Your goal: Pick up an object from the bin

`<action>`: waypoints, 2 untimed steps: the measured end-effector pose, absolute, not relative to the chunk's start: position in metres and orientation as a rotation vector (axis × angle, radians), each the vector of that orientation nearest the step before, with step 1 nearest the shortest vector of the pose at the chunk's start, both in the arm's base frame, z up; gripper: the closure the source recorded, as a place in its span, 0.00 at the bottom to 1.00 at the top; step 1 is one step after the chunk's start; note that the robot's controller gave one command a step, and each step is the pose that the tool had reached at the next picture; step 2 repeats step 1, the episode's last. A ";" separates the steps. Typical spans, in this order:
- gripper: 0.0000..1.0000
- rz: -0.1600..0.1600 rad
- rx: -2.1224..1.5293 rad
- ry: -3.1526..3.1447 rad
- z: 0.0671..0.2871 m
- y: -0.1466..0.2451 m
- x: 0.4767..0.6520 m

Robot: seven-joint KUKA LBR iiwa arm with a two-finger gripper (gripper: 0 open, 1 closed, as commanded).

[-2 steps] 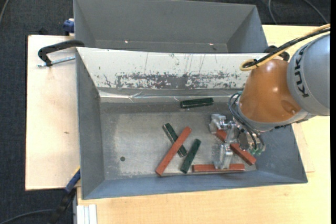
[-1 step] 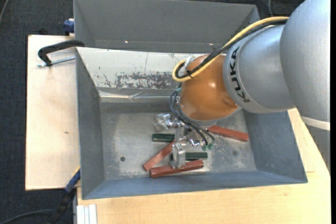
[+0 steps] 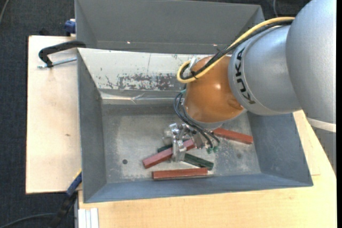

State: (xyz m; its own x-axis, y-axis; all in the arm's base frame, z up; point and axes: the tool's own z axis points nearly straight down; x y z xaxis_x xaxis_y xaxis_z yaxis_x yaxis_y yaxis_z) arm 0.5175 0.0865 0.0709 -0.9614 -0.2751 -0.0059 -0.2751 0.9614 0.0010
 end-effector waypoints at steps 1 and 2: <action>1.00 -0.002 -0.876 3.004 0.217 0.070 0.551; 1.00 -0.002 -0.876 3.004 0.217 0.070 0.551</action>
Offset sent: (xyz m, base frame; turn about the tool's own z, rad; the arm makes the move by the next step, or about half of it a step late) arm 0.0306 -0.0175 0.1419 -0.2899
